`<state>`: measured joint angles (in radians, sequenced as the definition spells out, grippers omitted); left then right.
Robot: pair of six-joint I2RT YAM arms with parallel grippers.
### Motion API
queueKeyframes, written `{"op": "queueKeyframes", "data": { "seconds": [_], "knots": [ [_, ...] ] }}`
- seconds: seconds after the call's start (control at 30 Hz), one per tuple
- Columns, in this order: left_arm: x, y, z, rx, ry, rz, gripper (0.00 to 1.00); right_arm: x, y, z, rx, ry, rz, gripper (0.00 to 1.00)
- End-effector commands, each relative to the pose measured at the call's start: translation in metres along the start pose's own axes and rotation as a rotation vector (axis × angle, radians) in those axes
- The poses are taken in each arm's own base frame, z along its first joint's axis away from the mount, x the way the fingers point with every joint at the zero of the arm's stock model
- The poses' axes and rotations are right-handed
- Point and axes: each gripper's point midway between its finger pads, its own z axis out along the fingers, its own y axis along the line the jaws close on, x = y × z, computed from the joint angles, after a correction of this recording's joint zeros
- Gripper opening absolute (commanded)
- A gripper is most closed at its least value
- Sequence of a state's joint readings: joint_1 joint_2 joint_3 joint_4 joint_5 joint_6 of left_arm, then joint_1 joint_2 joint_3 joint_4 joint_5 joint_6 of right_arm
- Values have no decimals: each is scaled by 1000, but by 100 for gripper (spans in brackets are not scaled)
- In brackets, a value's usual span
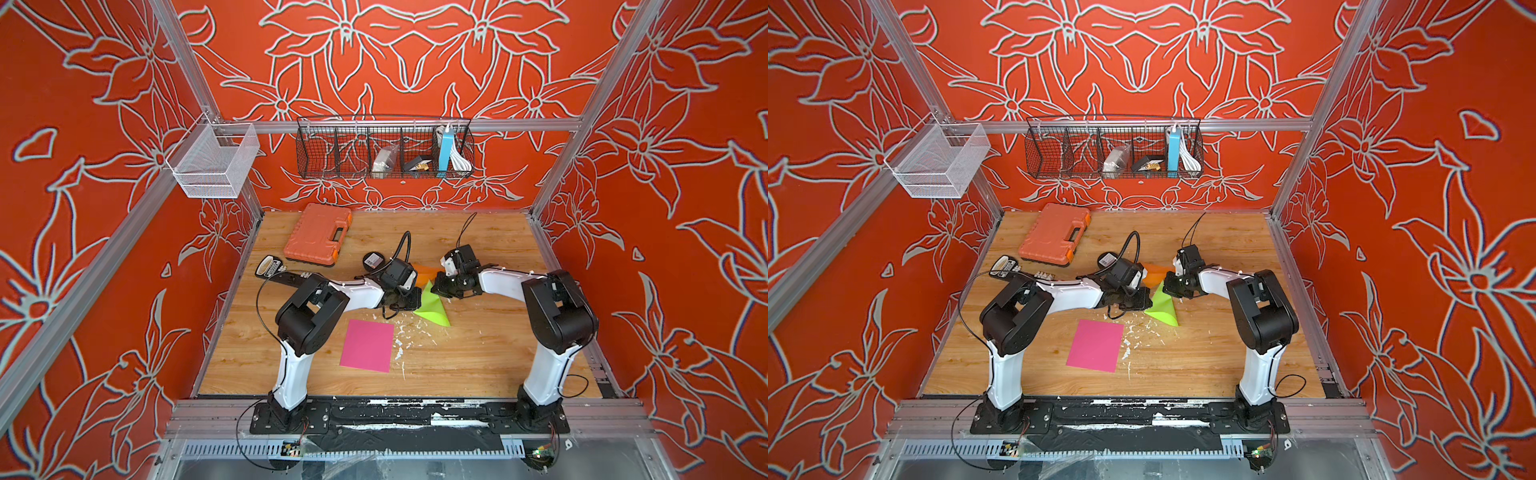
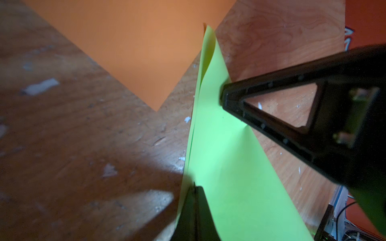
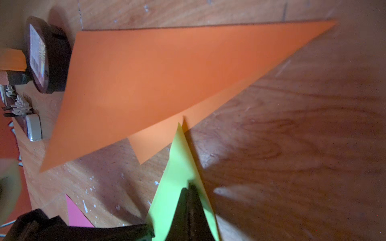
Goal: Fold the square paper diagonally
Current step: Fold the paper at the center of the board.
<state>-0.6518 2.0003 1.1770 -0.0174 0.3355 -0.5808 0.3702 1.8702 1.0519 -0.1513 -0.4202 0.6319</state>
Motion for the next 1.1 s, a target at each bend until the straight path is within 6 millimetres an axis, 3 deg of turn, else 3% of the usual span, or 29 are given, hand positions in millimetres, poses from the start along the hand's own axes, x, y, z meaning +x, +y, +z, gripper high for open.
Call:
{"op": "queueKeyframes", "data": {
  "seconds": [0.0,0.6,1.07],
  "knots": [
    [25,26,10,-88,82,-29,0,-3,-22,8,78,1,42,0],
    [25,27,12,-90,86,-31,0,-24,-15,16,40,-18,51,0],
    [26,28,11,-91,87,-32,0,-33,-23,23,72,-28,65,0]
  ]
}}
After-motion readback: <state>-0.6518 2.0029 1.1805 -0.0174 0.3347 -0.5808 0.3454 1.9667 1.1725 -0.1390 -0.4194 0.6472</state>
